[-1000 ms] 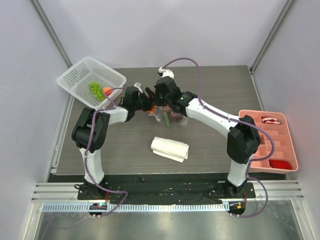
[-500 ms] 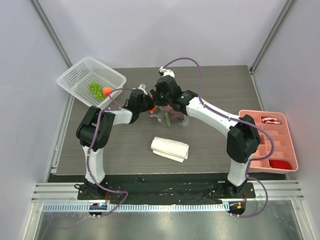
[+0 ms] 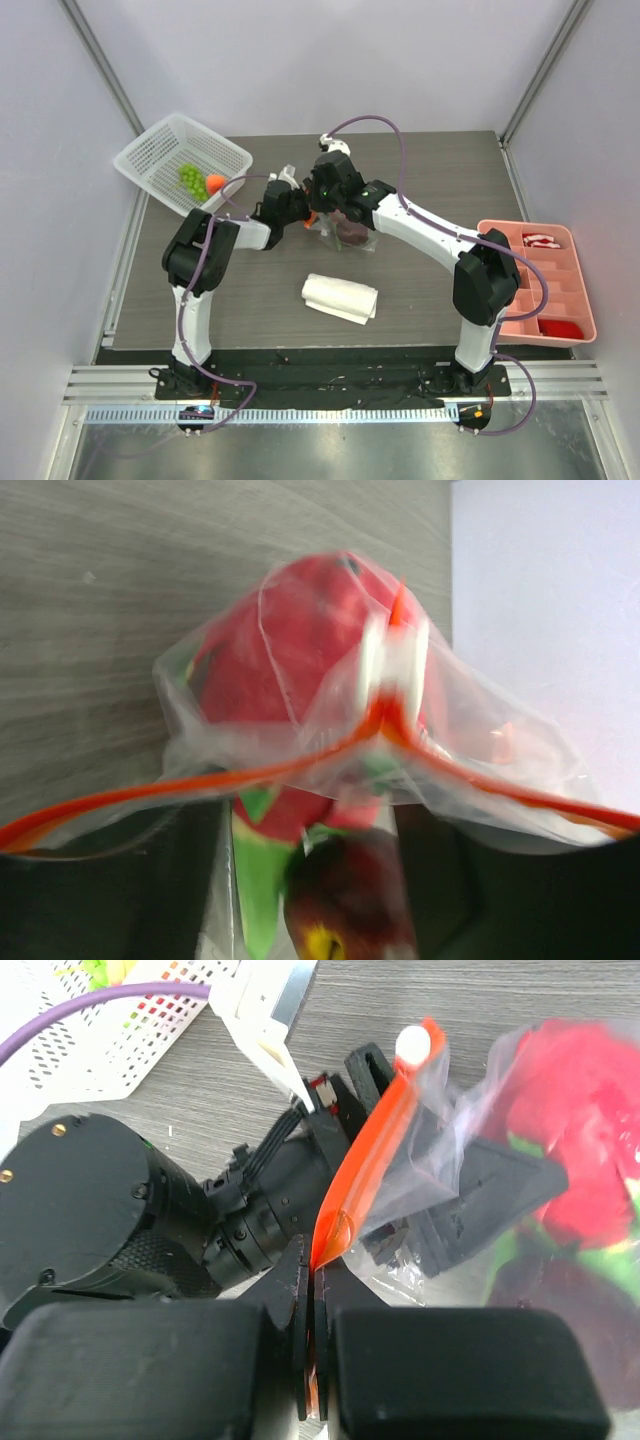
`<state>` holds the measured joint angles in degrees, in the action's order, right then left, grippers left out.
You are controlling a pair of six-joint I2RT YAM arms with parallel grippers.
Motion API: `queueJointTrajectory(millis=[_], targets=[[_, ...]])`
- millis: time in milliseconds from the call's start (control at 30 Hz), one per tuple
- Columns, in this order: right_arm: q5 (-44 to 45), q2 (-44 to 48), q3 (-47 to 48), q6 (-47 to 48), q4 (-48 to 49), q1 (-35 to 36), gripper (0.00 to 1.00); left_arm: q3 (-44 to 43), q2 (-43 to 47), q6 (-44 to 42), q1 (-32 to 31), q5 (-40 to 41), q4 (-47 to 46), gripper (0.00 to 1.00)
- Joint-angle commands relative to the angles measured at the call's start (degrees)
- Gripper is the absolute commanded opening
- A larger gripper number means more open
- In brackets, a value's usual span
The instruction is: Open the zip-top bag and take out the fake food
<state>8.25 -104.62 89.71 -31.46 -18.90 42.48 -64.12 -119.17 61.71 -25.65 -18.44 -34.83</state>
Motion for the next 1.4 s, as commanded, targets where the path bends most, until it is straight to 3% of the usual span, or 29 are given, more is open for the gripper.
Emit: queueJointTrajectory(millis=[0, 67, 100, 200, 267, 533, 667, 867, 1100, 1133, 1167, 1233, 1267, 1367], targets=[[-1.66, 3.37, 0.11, -0.62, 2.99, 0.85, 0.01, -2.42, -2.03, -0.19, -0.01, 2.44, -4.8, 0.46], [-0.87, 3.54, 0.11, -0.18, 2.64, 0.85, 0.01, -1.98, -1.68, -0.1, -0.01, 2.35, -5.42, 0.37], [-0.43, 3.63, 0.11, 0.0, 2.55, 0.85, 0.01, -1.63, -1.33, -0.36, -0.01, 2.18, -4.55, 0.27], [1.5, 3.81, -0.24, 1.23, 2.02, 0.68, 0.01, -1.01, 0.69, -2.21, -0.01, 2.09, -1.57, 0.07], [3.69, 3.98, -0.76, 2.54, 1.67, 0.33, 0.01, -0.75, 2.71, -3.26, -0.01, 2.0, 0.89, 0.0], [7.92, 7.05, -5.77, 4.74, 0.79, -4.5, 0.01, 3.64, 11.24, -8.98, 0.25, 1.3, 9.69, 0.0], [6.44, 8.64, -6.65, 4.75, 1.14, -5.04, 0.01, 4.35, 11.78, -8.72, -0.19, -4.5, 8.91, 0.01], [-1.83, 7.59, -7.1, -0.96, 5.35, -4.08, 0.01, 5.32, 8.44, -3.63, -1.6, -9.15, -1.0, 0.32], [-5.18, 2.23, -1.99, -2.63, 4.13, -2.75, 0.03, 1.36, 4.83, -1.86, -1.42, -12.68, 3.79, 0.29], [-4.48, 2.66, -2.52, -2.55, 3.96, -3.19, 0.09, 1.54, 5.0, -2.03, -1.33, -12.5, 3.98, 0.28], [-4.38, 3.01, -4.0, -2.64, 3.87, -3.54, 0.26, 1.8, 5.09, -2.12, -1.25, -12.41, 4.07, 0.28], [-4.82, 5.28, -5.85, -2.73, 3.87, -4.33, 0.42, 1.8, 5.27, -2.12, -1.07, -12.85, 4.42, 0.27], [-4.82, 6.26, -7.78, -2.9, 3.78, -5.38, 0.56, 1.8, 5.36, -2.38, -1.07, -13.11, 4.68, 0.27], [-7.44, 11.34, -11.91, -3.34, 3.69, -7.67, 0.75, 2.06, 5.79, -2.56, -0.89, -13.73, 5.56, 0.27]])
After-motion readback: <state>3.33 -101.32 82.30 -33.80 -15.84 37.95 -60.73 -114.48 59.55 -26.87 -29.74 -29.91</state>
